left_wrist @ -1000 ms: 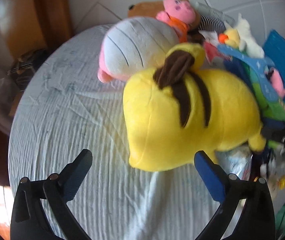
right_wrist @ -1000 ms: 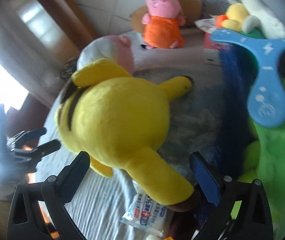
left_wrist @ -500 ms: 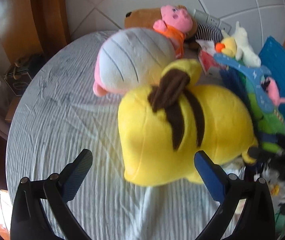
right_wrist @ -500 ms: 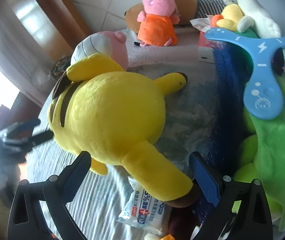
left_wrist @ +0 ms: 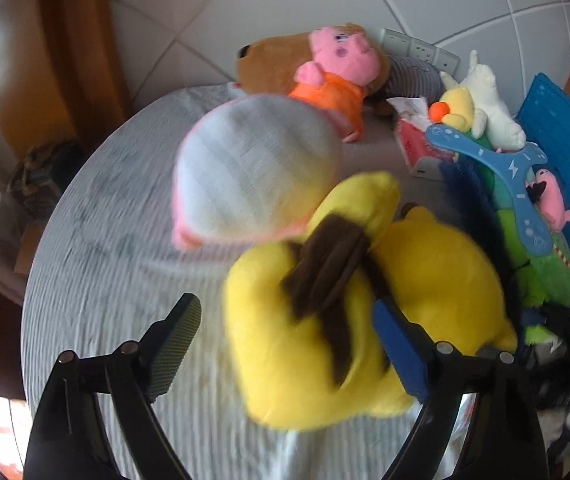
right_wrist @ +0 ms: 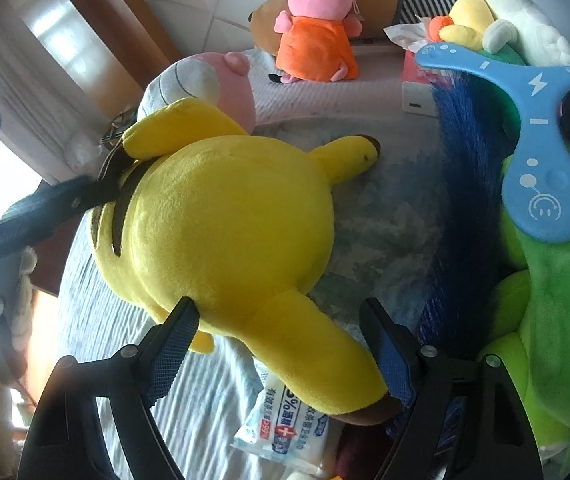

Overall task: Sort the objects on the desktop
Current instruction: 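Close both tools on the yellow Pikachu plush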

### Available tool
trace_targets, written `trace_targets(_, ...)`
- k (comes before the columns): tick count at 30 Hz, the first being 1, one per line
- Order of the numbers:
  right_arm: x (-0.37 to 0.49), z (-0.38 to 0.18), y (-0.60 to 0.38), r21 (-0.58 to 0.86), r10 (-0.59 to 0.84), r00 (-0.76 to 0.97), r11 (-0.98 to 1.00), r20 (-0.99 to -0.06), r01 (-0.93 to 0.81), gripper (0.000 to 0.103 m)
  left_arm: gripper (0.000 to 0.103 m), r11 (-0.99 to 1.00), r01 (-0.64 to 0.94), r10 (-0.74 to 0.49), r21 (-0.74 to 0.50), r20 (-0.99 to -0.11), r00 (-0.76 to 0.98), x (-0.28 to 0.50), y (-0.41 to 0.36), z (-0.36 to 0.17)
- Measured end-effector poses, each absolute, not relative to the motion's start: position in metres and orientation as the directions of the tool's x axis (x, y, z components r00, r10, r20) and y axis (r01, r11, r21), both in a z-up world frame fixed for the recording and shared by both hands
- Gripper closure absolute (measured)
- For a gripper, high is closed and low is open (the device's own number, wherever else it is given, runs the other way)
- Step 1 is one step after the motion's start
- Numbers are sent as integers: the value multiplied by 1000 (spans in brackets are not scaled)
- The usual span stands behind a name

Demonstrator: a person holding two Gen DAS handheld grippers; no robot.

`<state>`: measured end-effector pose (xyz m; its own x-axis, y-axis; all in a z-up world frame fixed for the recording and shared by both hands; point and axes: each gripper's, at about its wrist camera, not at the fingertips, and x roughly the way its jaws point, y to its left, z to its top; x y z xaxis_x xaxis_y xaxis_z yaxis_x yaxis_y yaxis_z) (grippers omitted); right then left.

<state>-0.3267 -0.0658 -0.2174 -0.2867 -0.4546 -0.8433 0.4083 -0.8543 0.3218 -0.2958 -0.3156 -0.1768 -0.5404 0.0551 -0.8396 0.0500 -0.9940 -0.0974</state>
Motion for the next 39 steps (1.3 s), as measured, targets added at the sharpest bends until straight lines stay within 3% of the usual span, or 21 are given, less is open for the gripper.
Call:
trace_targets(3, -325, -220, -68, 310, -449, -295, -855, -843, 417, 14, 14, -993, 66, 53, -102, -855, -516, -274, -328, -189)
trace_targets(8, -322, -225, -71, 289, -441, -308, -855, -843, 430, 7, 0, -994, 35, 71, -101, -865, -496, -253, -325, -214)
trace_targets(13, -318, -229, -75, 268, -436, -328, -852, -838, 450, 7, 0, -993, 0, 99, -114, -864, -494, -255, -316, -245)
trace_targets(17, -319, -230, -71, 276, -462, -361, -844, -810, 461, 7, 0, -978, -39, 190, -203, -812, -551, -264, -313, -243)
trace_targets(24, -331, -235, -69, 282, -458, -373, -853, -807, 439, 5, 0, -970, -112, 244, -217, -820, -518, -290, -299, -247)
trace_targets(25, -332, -234, -69, 281, -457, -375, -854, -806, 437, 6, 0, -969, -122, 249, -217, -820, -515, -292, -298, -247)
trace_targets(27, -334, -233, -69, 280, -455, -379, -856, -806, 434, 23, 4, -965, -143, 261, -219, -820, -509, -296, -295, -247)
trace_targets(29, -337, -232, -70, 278, -453, -383, -858, -805, 432, 31, 11, -962, -161, 270, -218, -824, -498, -299, -290, -246)
trace_targets(31, -336, -228, -73, 224, -418, -397, -865, -817, 450, 31, 11, -961, -170, 274, -218, -824, -495, -302, -290, -246)
trace_targets(34, -337, -221, -68, 197, -416, -436, -863, -798, 465, 21, 11, -959, -182, 281, -218, -822, -495, -304, -291, -246)
trace_targets(37, -348, -216, -59, 274, -482, -444, -848, -756, 454, 11, 11, -958, -192, 283, -214, -820, -498, -305, -292, -246)
trace_targets(39, -355, -217, -60, 335, -536, -421, -821, -732, 463, 2, 5, -961, -190, 270, -201, -822, -500, -305, -293, -248)
